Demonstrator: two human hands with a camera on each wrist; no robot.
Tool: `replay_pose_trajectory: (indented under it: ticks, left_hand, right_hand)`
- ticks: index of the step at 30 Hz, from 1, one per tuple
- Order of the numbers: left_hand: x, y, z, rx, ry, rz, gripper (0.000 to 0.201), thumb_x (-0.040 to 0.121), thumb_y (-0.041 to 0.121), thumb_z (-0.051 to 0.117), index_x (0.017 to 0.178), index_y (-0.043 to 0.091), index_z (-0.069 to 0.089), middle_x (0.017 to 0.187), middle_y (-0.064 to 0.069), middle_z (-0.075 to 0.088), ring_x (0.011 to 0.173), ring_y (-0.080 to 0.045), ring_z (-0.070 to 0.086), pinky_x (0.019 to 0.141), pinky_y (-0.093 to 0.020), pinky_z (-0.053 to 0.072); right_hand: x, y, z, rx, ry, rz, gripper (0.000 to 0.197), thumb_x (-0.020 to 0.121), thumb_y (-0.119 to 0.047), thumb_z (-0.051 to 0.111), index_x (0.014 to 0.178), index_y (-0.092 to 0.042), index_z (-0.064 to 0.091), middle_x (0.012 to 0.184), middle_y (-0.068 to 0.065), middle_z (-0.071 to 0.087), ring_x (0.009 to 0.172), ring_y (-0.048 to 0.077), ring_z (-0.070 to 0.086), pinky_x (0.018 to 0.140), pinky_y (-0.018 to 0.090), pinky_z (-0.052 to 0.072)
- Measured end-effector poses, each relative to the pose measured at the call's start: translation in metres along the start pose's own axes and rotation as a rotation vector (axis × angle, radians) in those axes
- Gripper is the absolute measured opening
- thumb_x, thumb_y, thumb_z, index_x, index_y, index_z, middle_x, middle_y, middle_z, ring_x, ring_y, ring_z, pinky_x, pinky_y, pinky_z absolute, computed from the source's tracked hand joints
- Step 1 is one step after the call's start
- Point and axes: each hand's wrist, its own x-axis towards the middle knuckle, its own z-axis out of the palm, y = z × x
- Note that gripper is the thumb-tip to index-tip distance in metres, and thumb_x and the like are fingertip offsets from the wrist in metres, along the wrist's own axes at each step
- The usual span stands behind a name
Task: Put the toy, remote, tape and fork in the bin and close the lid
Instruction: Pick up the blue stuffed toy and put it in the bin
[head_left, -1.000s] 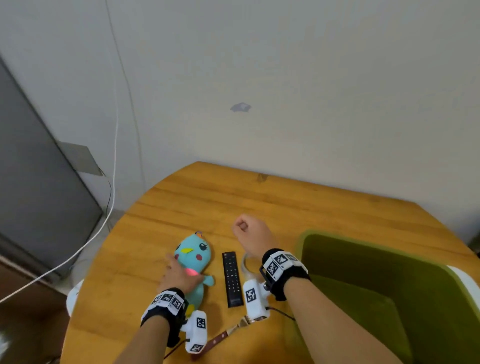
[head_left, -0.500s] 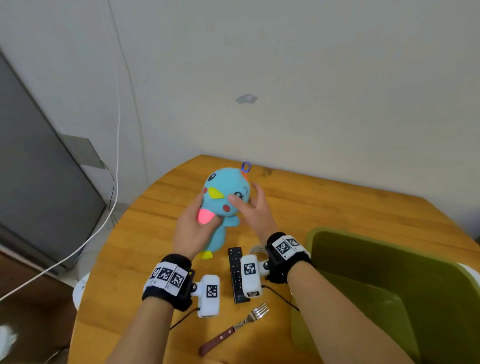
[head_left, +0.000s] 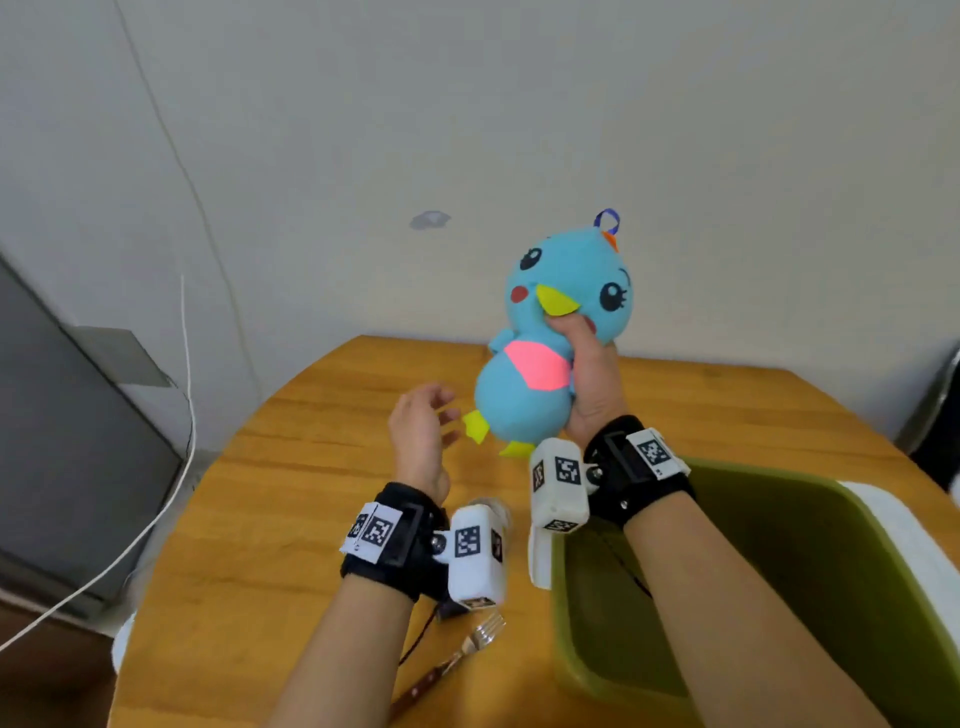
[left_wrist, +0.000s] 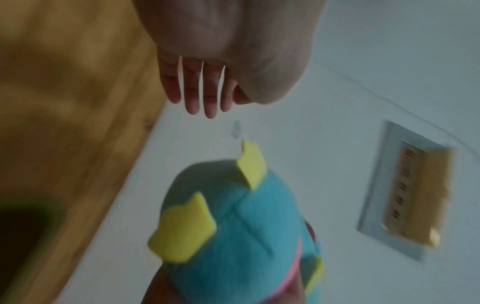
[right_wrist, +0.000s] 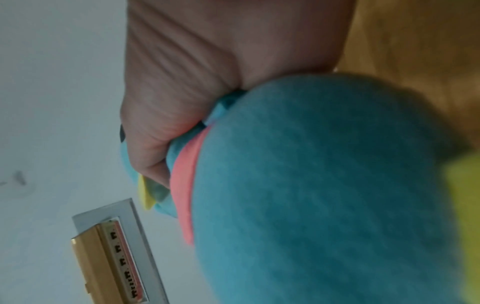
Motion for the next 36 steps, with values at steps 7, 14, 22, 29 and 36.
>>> replay_pose_trajectory:
  ticks: [7,14,22,29,36]
  left_hand:
    - [-0.024,-0.079,0.072,0.505,-0.347,-0.41,0.02,0.086,0.029,0.058,0.098,0.014,0.063,0.115,-0.008,0.061,0.111,-0.028,0.055,0.104,-0.046,0.045]
    - [-0.04,-0.094,0.1,0.551,-0.224,-0.432,0.04,0.1,0.018,0.048,0.134,-0.002,0.053,0.139,-0.015,0.055,0.127,-0.036,0.053,0.095,-0.039,0.044]
    - [-0.05,-0.104,0.104,0.466,-0.107,-0.399,0.041,0.101,0.02,0.05,0.136,-0.002,0.051,0.128,-0.009,0.059,0.117,-0.033,0.054,0.092,-0.036,0.042]
    - [-0.046,-0.112,0.104,0.408,-0.099,-0.378,0.045,0.1,0.023,0.053,0.14,0.002,0.049,0.141,-0.015,0.056,0.13,-0.036,0.052,0.112,-0.047,0.04]
    - [0.005,-0.163,0.08,0.4,-0.073,-0.37,0.061,0.082,0.037,0.063,0.138,0.015,0.054,0.139,-0.013,0.061,0.126,-0.035,0.057,0.11,-0.054,0.043]
  right_hand:
    - [-0.01,-0.066,-0.088,-0.262,0.057,-0.145,0.048,0.074,-0.028,0.083,0.117,-0.01,0.071,0.111,0.008,0.078,0.097,0.032,0.075,0.08,0.053,0.061]
    - [-0.023,-0.07,-0.181,-0.712,-0.136,-0.089,0.043,0.073,-0.03,0.089,0.112,-0.022,0.075,0.107,-0.005,0.08,0.101,0.02,0.075,0.083,0.041,0.061]
    - [-0.025,-0.033,-0.245,-1.507,-0.716,0.268,0.078,0.063,-0.05,0.086,0.129,-0.037,0.046,0.113,-0.008,0.07,0.096,0.016,0.069,0.083,0.038,0.059]
    - [-0.011,0.028,-0.249,-2.001,-0.979,0.14,0.077,0.065,-0.059,0.08,0.123,-0.021,0.045,0.104,0.006,0.07,0.087,0.031,0.068,0.069,0.036,0.056]
    - [-0.001,0.054,-0.237,-2.275,-1.11,-0.095,0.088,0.071,-0.068,0.074,0.131,-0.009,0.045,0.106,0.01,0.071,0.09,0.032,0.07,0.063,0.034,0.046]
